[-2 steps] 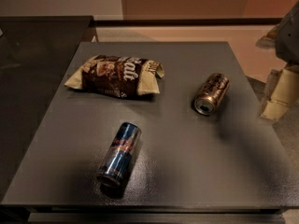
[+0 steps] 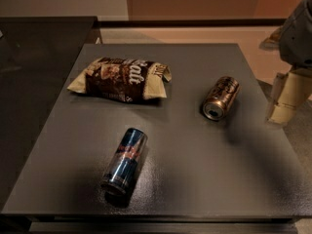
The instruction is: Place orange can upright
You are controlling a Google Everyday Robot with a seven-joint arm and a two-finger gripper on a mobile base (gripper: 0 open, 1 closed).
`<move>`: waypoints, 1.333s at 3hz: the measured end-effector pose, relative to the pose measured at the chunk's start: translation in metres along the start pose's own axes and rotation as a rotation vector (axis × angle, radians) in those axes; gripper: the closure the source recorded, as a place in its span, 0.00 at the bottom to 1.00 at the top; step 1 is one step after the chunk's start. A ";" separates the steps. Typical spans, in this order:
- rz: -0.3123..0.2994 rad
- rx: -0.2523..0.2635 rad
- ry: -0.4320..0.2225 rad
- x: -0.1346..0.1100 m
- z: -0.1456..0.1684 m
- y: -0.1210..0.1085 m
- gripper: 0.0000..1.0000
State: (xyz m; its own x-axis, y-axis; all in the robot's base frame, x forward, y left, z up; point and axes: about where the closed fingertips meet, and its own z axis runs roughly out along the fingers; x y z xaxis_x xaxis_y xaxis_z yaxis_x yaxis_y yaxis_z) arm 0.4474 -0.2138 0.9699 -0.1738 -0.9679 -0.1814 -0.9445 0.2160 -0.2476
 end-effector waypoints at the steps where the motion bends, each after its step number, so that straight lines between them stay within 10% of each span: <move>1: -0.101 -0.004 -0.014 -0.004 0.017 -0.015 0.00; 4: -0.614 -0.100 -0.167 -0.034 0.058 -0.059 0.00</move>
Offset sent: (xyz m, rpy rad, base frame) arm 0.0708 0.0114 -0.0403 -0.0347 -0.0239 0.4751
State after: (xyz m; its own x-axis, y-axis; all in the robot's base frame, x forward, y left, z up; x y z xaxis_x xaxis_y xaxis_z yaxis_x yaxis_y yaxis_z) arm 0.5257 -0.1865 0.9352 0.4450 -0.8768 -0.1823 -0.8810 -0.3920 -0.2649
